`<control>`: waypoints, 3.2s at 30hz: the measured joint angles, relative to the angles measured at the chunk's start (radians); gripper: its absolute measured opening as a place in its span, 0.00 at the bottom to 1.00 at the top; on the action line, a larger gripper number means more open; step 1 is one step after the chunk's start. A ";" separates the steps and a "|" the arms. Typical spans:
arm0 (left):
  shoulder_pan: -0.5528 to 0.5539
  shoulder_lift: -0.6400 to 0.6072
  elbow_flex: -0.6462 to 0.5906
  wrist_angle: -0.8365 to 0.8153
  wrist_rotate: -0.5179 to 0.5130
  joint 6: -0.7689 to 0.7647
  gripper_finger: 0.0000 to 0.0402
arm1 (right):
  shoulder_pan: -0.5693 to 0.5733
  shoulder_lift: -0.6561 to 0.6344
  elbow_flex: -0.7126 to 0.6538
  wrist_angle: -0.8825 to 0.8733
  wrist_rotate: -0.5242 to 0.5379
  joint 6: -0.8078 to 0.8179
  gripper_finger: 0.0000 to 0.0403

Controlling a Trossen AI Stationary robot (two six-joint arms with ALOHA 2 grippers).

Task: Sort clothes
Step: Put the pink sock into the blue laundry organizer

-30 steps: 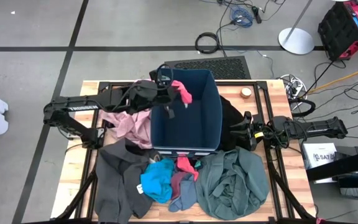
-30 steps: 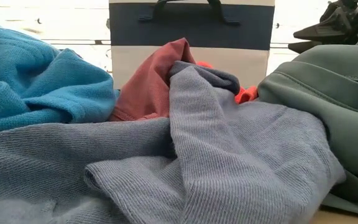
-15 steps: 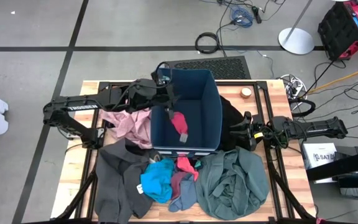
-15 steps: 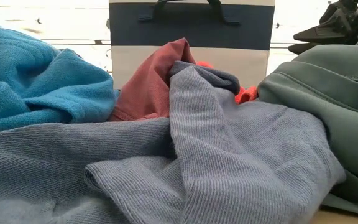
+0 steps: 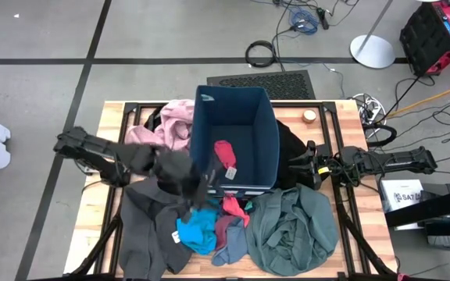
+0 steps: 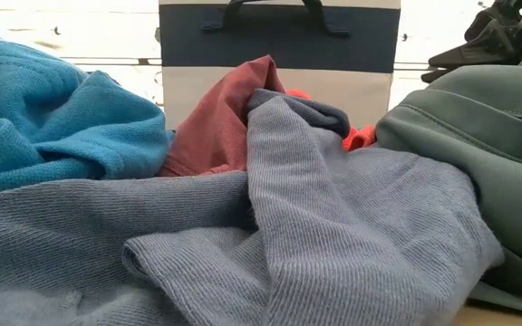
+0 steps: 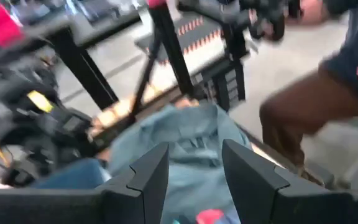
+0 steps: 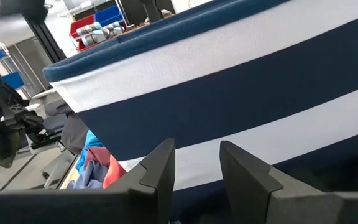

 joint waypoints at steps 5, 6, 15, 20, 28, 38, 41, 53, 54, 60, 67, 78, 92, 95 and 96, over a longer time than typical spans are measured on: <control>-0.117 0.081 -0.039 -0.041 -0.189 -0.075 0.40 | 0.000 0.000 0.000 -0.001 0.000 0.000 0.29; -0.131 0.102 -0.039 -0.053 -0.224 -0.105 0.40 | 0.000 0.000 0.000 -0.001 0.000 0.000 0.29; -0.142 0.289 -0.033 -0.063 -0.531 -0.284 0.40 | 0.000 0.000 0.000 -0.001 0.000 0.000 0.29; -0.139 0.375 -0.044 -0.105 -0.536 -0.273 0.40 | 0.000 0.000 0.000 -0.003 -0.001 0.005 0.29; -0.173 0.469 -0.044 -0.155 -0.602 -0.298 0.40 | 0.000 0.004 0.000 -0.010 -0.001 0.002 0.29; -0.184 0.538 -0.039 -0.117 -0.783 -0.156 0.40 | 0.000 0.007 0.000 -0.009 -0.001 0.026 0.29; -0.178 0.550 -0.038 -0.105 -0.789 -0.158 0.40 | 0.000 0.007 0.000 -0.008 0.000 0.026 0.29; -0.215 0.550 -0.039 0.025 -0.877 0.117 0.40 | 0.000 0.008 0.000 -0.008 -0.001 0.030 0.29; -0.218 0.550 -0.039 0.031 -0.892 0.133 0.40 | 0.000 0.008 0.000 -0.008 -0.001 0.030 0.29; -0.217 0.550 -0.039 0.041 -0.929 0.190 0.40 | 0.000 0.008 0.000 -0.008 -0.001 0.030 0.29; -0.162 0.550 -0.039 0.038 -0.926 0.190 0.40 | 0.000 0.009 0.000 -0.008 -0.001 0.026 0.29; -0.132 0.550 -0.039 0.033 -0.865 0.211 0.35 | 0.000 0.009 0.000 -0.028 -0.001 0.026 0.29; -0.141 0.550 -0.017 0.056 -0.932 0.210 0.02 | 0.000 0.009 0.000 -0.031 0.000 0.026 0.29; -0.155 0.549 0.027 0.061 -0.974 0.214 0.01 | 0.000 0.009 0.000 -0.031 -0.001 0.026 0.29; -0.160 0.546 0.041 0.058 -0.984 0.221 0.01 | 0.000 0.009 0.000 -0.031 0.000 0.026 0.29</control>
